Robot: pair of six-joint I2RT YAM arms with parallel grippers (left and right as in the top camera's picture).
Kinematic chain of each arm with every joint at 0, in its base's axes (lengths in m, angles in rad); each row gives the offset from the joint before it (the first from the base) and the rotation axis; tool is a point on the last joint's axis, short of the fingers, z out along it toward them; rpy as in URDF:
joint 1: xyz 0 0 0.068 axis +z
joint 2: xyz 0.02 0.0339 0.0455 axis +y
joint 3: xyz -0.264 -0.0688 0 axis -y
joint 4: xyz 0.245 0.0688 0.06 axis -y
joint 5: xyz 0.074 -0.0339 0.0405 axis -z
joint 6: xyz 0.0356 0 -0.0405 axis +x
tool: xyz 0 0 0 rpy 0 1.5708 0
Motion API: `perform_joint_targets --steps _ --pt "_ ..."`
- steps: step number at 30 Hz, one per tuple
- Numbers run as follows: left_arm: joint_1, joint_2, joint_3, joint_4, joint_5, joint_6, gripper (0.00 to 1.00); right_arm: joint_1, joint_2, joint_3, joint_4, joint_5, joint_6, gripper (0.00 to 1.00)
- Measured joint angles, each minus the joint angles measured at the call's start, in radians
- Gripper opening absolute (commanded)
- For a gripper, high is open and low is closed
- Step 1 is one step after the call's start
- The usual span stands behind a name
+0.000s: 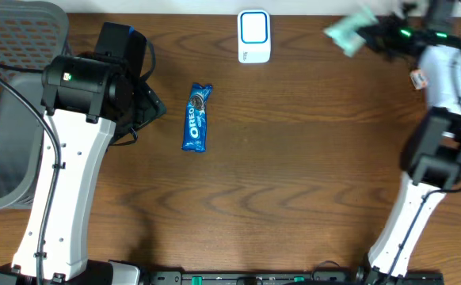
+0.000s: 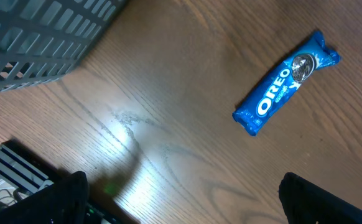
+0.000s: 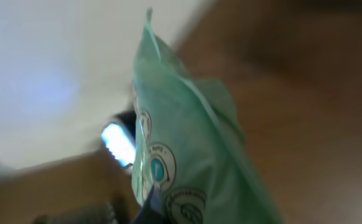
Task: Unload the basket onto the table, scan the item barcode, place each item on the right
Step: 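Carry the wipes pack to the right side and release it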
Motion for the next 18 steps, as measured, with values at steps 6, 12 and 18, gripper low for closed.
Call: perform_joint_targets --steps 6,12,18 --pt "0.0 0.0 0.0 0.0 0.0 0.0 0.98 -0.126 -0.005 0.0 -0.22 0.183 -0.177 0.01" --pt "0.0 0.0 0.0 0.0 0.0 0.0 0.98 -0.175 -0.016 0.0 -0.3 0.356 -0.311 0.22" --pt "0.0 0.0 0.0 0.0 0.0 0.0 0.98 -0.202 -0.016 0.0 -0.324 0.486 -0.389 0.36"
